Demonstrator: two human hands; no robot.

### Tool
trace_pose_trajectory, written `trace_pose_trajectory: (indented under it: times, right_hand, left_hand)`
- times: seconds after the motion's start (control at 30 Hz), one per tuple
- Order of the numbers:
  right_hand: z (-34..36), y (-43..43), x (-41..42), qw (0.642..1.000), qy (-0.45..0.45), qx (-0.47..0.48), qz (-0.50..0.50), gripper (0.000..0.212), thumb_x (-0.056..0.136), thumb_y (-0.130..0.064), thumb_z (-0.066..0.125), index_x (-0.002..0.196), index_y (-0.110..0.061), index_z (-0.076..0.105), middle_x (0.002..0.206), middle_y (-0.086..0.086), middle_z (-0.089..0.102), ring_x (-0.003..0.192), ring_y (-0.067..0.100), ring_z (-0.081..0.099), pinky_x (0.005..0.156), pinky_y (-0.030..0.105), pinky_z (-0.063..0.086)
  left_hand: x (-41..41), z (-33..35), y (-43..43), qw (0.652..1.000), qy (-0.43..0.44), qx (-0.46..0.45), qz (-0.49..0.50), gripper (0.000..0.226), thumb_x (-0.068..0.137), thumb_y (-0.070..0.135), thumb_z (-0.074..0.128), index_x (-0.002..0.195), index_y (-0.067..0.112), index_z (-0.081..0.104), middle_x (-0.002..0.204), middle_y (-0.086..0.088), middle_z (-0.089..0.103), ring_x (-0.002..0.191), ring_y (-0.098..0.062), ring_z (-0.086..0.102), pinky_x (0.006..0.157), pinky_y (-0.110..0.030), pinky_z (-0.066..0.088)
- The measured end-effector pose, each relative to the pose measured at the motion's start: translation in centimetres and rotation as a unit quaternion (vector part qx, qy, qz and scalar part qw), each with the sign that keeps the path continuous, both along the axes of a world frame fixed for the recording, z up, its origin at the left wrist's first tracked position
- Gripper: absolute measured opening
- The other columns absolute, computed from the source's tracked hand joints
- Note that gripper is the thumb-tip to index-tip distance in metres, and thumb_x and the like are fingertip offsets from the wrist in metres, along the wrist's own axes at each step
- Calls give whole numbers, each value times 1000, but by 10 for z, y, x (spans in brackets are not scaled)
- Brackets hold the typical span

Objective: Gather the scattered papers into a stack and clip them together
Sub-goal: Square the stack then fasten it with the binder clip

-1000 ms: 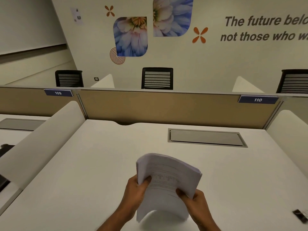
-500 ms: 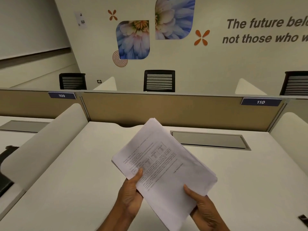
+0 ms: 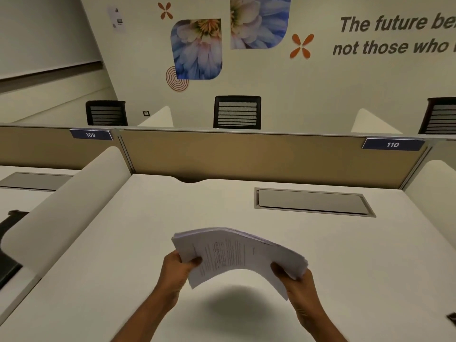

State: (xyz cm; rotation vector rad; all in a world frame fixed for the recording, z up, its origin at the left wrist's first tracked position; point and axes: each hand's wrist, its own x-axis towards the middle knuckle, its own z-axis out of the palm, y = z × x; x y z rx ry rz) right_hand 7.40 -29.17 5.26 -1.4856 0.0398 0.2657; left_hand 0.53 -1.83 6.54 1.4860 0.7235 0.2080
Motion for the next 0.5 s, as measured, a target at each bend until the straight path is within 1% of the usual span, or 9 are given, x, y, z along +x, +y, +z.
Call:
trace_pose_trajectory:
  times: [0.1, 0.2, 0.27, 0.37, 0.43, 0.5]
  right_hand:
    - [-16, -1, -4, 999, 17, -33, -1, 20, 88, -10, 76, 105, -18, 75, 85, -6, 80, 86, 20, 71, 76, 32, 54]
    - [-21, -2, -8, 999, 23, -36, -1, 22, 88, -7, 75, 97, -28, 75, 85, -13, 79, 88, 18, 70, 77, 32, 53]
    - [-22, -3, -7, 999, 24, -38, -2, 23, 88, -7, 75, 96, -29, 75, 89, -11, 80, 92, 19, 72, 79, 33, 54]
    - [-25, -2, -6, 999, 22, -33, -6, 21, 87, -8, 75, 97, -27, 76, 91, -6, 81, 95, 23, 72, 81, 35, 54]
    - [-25, -2, -5, 999, 20, -27, -15, 20, 88, -8, 75, 96, -27, 76, 89, -4, 81, 93, 24, 72, 79, 33, 54]
    - [-25, -3, -4, 999, 21, -22, -24, 19, 87, -9, 76, 95, -26, 76, 88, -5, 81, 93, 25, 72, 78, 33, 54]
  left_hand:
    - [1, -18, -10, 999, 17, -26, 25, 28, 84, -6, 73, 98, 18, 73, 97, -8, 79, 102, -33, 69, 78, -36, 55]
    - [-1, -30, -15, 998, 32, -34, 43, 30, 84, -6, 73, 100, 19, 71, 102, -10, 76, 107, -34, 66, 85, -40, 53]
    - [-2, -31, -15, 998, 34, -32, 45, 31, 84, -6, 73, 100, 21, 70, 103, -10, 75, 106, -34, 65, 90, -44, 53]
    - [-2, -29, -18, 998, 26, -33, 43, 33, 85, -7, 71, 98, 23, 69, 100, -8, 75, 101, -31, 64, 90, -46, 53]
    - [-3, -28, -21, 998, 20, -35, 37, 34, 84, -7, 72, 101, 22, 70, 101, -9, 75, 100, -31, 65, 91, -48, 53]
    - [-4, -28, -21, 998, 14, -34, 41, 36, 83, -7, 73, 107, 19, 71, 103, -10, 76, 100, -30, 66, 90, -45, 53]
